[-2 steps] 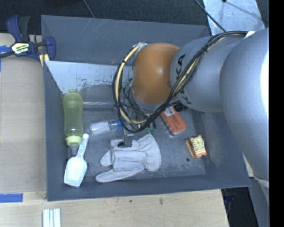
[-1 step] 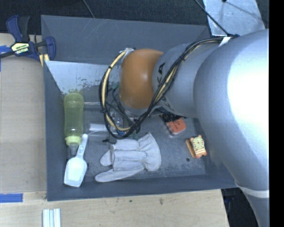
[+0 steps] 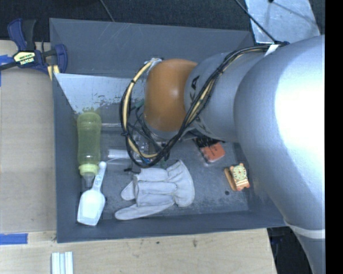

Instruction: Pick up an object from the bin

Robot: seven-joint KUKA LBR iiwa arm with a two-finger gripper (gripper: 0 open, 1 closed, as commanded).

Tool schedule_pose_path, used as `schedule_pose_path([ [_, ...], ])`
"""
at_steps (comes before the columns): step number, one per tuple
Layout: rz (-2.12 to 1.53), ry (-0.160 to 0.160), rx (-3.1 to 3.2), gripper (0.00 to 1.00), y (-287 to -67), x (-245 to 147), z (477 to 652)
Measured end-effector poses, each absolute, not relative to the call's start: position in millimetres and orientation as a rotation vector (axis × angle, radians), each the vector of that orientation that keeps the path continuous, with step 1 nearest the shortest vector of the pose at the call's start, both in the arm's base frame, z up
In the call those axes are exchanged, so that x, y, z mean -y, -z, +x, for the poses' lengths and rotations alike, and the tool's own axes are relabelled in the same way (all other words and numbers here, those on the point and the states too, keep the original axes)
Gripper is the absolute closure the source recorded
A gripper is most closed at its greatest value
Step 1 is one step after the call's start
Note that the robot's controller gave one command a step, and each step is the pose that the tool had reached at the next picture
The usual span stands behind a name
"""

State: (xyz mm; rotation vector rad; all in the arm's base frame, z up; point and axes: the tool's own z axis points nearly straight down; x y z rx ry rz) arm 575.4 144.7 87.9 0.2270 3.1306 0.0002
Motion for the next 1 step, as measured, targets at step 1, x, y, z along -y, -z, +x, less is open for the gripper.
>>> schedule_pose_path([
  [1, 0.186, -0.016, -3.117, 1.0, -78.5, -125.5, 567.0],
])
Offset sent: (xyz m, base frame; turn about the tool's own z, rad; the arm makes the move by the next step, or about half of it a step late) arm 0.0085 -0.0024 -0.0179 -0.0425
